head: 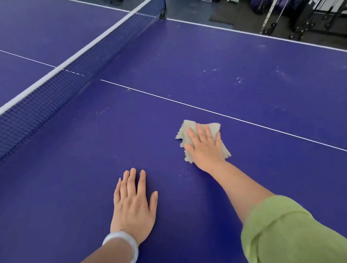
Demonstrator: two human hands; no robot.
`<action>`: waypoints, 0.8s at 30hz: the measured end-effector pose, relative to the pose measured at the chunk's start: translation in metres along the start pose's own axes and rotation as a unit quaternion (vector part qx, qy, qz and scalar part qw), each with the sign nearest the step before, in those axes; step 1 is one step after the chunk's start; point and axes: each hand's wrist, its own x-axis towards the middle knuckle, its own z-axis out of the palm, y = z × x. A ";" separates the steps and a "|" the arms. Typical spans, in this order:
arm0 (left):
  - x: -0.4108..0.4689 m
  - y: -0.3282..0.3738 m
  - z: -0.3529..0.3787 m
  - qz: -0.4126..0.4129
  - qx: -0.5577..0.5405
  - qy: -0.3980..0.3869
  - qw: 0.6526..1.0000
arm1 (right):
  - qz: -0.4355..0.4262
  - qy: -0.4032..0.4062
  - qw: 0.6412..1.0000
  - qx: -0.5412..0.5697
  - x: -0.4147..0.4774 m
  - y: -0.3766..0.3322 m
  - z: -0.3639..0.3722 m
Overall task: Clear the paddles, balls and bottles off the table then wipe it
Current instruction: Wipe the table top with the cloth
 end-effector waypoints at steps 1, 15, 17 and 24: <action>0.000 0.001 0.000 0.000 -0.002 -0.001 1.000 | 0.065 0.032 0.997 0.000 -0.015 0.034 0.001; -0.001 0.004 -0.006 -0.008 -0.023 -0.007 1.000 | 0.028 0.015 0.998 0.063 -0.047 -0.092 0.021; -0.001 0.005 -0.007 -0.009 -0.028 -0.009 1.000 | -0.036 0.018 0.999 0.028 -0.047 -0.098 0.025; -0.002 0.005 -0.006 -0.012 -0.024 -0.019 0.999 | 0.174 0.065 0.982 0.020 -0.090 0.033 0.025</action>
